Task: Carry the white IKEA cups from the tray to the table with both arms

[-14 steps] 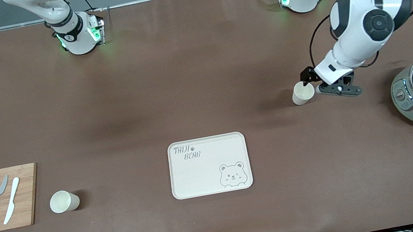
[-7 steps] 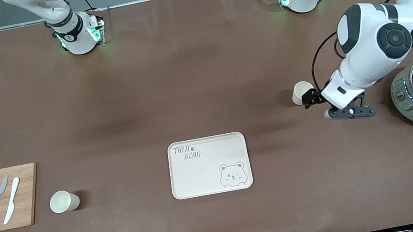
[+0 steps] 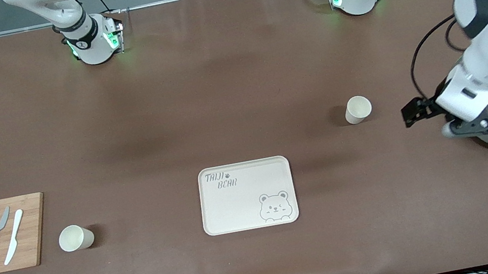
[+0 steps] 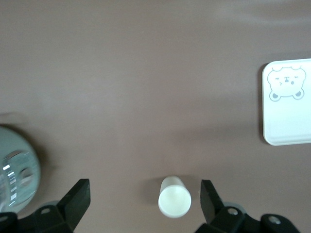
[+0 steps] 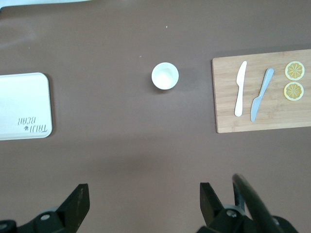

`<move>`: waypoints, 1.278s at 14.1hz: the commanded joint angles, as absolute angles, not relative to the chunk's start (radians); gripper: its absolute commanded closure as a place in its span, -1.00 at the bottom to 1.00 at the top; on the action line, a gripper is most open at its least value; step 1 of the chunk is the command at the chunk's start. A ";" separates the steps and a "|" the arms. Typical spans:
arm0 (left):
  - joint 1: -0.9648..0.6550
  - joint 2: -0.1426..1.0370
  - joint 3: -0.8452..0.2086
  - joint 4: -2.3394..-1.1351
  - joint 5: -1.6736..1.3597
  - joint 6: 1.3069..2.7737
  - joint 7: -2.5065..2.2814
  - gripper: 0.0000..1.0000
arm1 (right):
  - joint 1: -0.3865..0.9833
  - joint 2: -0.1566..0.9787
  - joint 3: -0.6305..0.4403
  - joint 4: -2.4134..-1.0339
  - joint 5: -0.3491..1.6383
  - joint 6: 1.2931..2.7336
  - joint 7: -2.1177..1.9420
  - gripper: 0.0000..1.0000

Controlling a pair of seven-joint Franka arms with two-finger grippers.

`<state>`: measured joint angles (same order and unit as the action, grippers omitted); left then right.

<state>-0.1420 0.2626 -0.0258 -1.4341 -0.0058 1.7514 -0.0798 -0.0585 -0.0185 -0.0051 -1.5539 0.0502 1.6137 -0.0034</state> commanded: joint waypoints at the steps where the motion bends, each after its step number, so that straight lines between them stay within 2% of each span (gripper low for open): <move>1: -0.134 0.214 0.001 -1.390 0.018 1.669 -0.060 -1.00 | -0.046 0.051 -0.005 -1.448 0.034 1.552 0.017 -1.00; 6: -0.086 0.137 0.002 -1.393 0.011 1.546 0.097 -1.00 | -0.040 0.051 -0.005 -1.450 0.034 1.551 0.015 -1.00; 18: -0.089 0.120 -0.005 -1.394 -0.003 1.529 0.080 -1.00 | -0.038 0.051 -0.005 -1.456 0.032 1.551 0.014 -1.00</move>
